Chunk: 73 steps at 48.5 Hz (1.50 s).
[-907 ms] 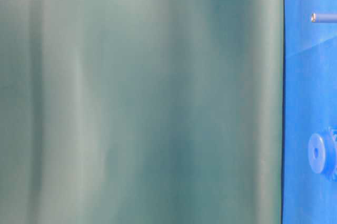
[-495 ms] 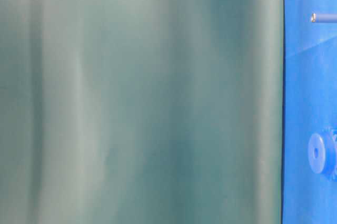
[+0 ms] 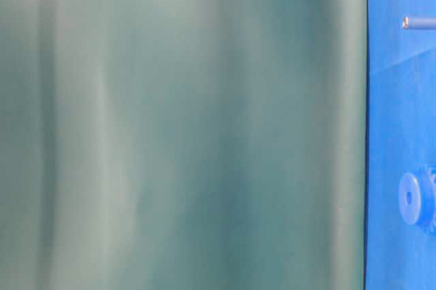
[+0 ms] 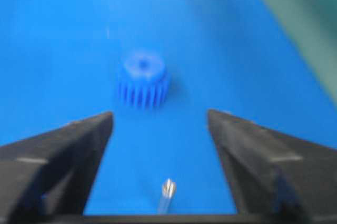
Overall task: Insert the shaft placed at a random location into the center hole of the small gear at another random location.
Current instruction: 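Move the right gripper left and lower it around the silver shaft, then close the right gripper on the shaft and lift it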
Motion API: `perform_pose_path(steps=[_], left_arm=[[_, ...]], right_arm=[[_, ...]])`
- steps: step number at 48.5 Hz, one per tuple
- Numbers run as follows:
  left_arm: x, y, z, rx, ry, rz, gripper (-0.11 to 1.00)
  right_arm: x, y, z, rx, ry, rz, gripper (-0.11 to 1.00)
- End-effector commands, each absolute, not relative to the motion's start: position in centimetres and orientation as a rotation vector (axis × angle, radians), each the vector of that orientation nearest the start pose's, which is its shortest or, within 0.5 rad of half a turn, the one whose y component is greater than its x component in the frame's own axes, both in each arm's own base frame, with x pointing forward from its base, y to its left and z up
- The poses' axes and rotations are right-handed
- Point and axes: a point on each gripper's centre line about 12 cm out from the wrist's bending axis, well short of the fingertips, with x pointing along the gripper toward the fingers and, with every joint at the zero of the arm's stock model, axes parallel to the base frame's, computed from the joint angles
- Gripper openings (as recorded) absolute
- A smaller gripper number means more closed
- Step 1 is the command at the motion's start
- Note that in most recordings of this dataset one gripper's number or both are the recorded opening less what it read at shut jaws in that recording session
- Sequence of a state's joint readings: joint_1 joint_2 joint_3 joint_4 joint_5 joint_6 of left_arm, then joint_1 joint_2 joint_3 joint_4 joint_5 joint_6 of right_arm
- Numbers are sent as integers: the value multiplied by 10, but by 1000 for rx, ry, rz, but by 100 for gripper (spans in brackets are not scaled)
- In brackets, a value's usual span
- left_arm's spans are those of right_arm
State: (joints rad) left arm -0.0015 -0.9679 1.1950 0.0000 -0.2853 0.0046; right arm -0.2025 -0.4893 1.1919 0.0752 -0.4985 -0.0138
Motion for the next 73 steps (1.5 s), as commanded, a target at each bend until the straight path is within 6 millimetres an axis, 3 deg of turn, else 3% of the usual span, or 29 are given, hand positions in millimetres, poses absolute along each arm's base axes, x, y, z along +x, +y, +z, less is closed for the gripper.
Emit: perform_pose_path(steps=[1, 8, 23, 34, 43, 50, 63, 73], left_arm=[[197, 0, 289, 3, -69, -1, 0], [195, 0, 291, 3, -81, -1, 0], [191, 0, 288, -2, -74, -1, 0], [190, 0, 287, -3, -72, -1, 0], [190, 0, 287, -8, -67, -1, 0], [190, -1, 287, -8, -67, -3, 0], [190, 0, 286, -11, -63, -1, 0], [190, 0, 286, -11, -61, -1, 0]], right_arm=[[261, -63, 193, 94, 211, -272, 84], [270, -72, 166, 141, 245, -337, 74], [285, -82, 124, 176, 308, -402, 74], [297, -84, 106, 192, 354, -406, 73], [299, -82, 103, 189, 363, -396, 70], [300, -79, 103, 188, 365, -387, 56], [299, -75, 102, 183, 373, -374, 7], [300, -74, 103, 184, 370, -370, 4]])
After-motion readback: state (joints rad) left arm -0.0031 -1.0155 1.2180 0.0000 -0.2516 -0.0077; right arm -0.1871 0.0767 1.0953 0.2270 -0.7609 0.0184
